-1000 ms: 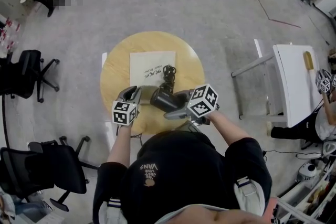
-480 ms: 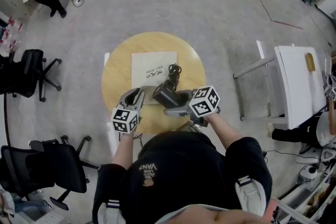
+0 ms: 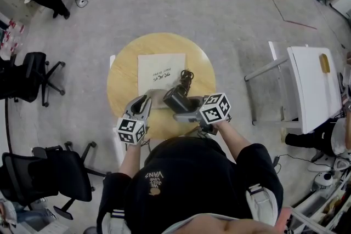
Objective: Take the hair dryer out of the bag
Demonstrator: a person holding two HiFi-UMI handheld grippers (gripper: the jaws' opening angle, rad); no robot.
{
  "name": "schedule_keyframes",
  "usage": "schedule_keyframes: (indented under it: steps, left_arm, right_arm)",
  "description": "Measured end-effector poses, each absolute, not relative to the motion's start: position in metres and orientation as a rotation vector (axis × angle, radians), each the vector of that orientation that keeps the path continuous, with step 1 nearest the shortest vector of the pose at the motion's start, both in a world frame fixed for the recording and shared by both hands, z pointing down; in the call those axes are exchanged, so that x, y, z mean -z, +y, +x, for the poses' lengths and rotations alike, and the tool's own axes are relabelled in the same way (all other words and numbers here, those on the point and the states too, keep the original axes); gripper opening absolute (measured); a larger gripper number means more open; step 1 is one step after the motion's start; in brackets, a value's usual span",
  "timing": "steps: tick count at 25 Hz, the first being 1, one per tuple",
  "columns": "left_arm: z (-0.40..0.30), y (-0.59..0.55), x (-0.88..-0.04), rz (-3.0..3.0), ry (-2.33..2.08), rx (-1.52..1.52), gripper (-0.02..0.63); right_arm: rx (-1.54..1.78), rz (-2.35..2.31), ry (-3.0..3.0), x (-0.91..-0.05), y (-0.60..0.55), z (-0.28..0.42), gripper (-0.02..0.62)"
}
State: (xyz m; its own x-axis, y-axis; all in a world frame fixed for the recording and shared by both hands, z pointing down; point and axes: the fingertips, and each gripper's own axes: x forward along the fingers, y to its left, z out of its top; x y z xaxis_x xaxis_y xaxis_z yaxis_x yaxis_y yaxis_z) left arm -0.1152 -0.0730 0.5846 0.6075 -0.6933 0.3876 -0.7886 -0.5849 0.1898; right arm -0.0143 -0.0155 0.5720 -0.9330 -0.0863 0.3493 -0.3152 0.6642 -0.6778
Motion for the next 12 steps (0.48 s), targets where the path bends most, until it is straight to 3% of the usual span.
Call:
schedule_keyframes:
  steps: [12]
  left_arm:
    - [-0.091,-0.053,-0.589,2.513,-1.106,-0.389,0.078]
  right_arm:
    - [-1.280,0.400,-2.582,-0.593,-0.013,-0.008,0.356]
